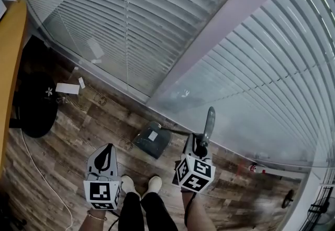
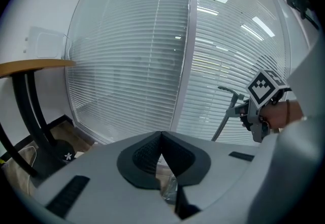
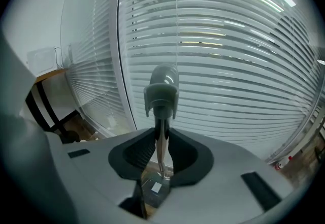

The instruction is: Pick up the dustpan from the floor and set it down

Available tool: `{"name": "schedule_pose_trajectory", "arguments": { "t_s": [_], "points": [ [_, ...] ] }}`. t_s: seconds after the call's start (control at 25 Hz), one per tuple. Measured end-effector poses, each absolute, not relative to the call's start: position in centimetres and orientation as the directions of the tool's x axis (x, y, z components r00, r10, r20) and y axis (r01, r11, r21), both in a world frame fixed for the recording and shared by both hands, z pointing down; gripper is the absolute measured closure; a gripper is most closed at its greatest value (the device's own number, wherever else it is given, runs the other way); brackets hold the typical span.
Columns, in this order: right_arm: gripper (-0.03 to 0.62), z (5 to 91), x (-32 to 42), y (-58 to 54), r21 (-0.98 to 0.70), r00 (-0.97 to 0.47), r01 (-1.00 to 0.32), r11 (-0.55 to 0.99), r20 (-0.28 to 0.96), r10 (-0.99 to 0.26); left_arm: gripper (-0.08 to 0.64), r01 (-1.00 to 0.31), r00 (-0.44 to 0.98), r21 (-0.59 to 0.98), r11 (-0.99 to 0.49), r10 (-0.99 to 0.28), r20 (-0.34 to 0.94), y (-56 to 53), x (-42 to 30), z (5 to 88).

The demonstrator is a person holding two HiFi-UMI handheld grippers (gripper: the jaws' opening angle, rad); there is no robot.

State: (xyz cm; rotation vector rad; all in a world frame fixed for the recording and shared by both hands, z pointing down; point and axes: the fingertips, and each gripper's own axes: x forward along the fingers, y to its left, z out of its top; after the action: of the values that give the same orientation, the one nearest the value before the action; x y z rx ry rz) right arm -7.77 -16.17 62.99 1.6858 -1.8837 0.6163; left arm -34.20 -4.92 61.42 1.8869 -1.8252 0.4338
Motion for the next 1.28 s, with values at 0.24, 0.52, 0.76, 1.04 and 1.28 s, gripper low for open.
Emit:
{"name": "schedule_pose_trajectory", "arguments": {
  "t_s": [0.24,0.52,0.76,1.04,1.28],
  "points": [
    [0.497,63.1,-7.4,-16.4,0.016,-0.077,-0.993,0.116,0.653,-0.754,0.543,-0.993,0.062,0.117,0.0,-0.845,0.531,-5.2,-33.7,61.0],
    [0.491,62.8,-7.2,-16.5,-0.01,-0.094,-0.993,0.115,0.643,-0.76,0.543,-0.994,0.053,0.108,0.005,-0.85,0.524,-4.8,-33.4,60.5],
    [0.459,62.4,-7.0,-16.2,-0.033,-0.117,-0.992,0.124,0.635,-0.763,0.543,-0.995,0.048,0.101,0.005,-0.854,0.519,-4.5,-32.9,59.9],
    [0.433,62.1,-7.0,-15.3,-0.069,-0.142,-0.989,0.127,0.638,-0.757,0.543,-0.996,0.045,0.09,0.001,-0.864,0.502,-4.3,-32.4,58.7],
    [0.42,61.3,-6.6,-13.0,-0.119,-0.179,-0.984,0.134,0.666,-0.724,0.543,-0.996,0.052,0.085,-0.012,-0.872,0.487,-4.2,-31.3,56.6]
  ]
}}
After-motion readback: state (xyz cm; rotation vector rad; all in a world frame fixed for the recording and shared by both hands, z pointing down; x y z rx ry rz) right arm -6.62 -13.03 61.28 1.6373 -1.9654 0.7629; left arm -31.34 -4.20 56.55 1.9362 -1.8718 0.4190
